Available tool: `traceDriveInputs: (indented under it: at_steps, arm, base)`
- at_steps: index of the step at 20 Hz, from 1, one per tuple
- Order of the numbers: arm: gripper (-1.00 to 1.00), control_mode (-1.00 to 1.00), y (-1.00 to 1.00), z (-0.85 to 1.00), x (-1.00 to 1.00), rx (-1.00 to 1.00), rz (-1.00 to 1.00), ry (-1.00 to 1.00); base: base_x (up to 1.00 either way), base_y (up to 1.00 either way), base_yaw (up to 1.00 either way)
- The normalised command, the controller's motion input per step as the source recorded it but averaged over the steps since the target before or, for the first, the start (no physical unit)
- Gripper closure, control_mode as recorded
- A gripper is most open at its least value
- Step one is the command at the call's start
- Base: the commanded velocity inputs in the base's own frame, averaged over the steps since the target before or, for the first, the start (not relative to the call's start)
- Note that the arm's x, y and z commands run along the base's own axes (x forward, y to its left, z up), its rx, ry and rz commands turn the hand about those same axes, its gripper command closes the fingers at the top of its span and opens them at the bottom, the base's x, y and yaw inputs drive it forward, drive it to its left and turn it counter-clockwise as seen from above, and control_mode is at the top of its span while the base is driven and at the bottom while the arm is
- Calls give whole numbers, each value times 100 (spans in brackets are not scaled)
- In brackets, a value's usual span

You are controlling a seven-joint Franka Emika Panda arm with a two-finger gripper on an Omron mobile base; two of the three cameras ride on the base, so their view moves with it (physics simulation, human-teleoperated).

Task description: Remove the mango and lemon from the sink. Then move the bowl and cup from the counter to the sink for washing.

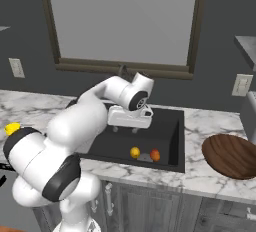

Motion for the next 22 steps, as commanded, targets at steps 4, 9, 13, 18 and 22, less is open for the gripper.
traceDriveInputs:
  at_steps: [4,9,13,18,22]
  arm:
    - [-100,-100,-2,-22,18,4,0,4]
    - [-100,-100,-1,-20,17,0,0,0]
    - [-100,-100,-1,-19,17,0,0,0]
    - [-100,-100,-3,-19,18,0,0,0]
    - [-100,-100,-4,-18,18,-1,0,0]
  base:
    - [0,0,0]
    - [0,0,0]
    - [0,0,0]
    - [0,0,0]
    - [0,0,0]
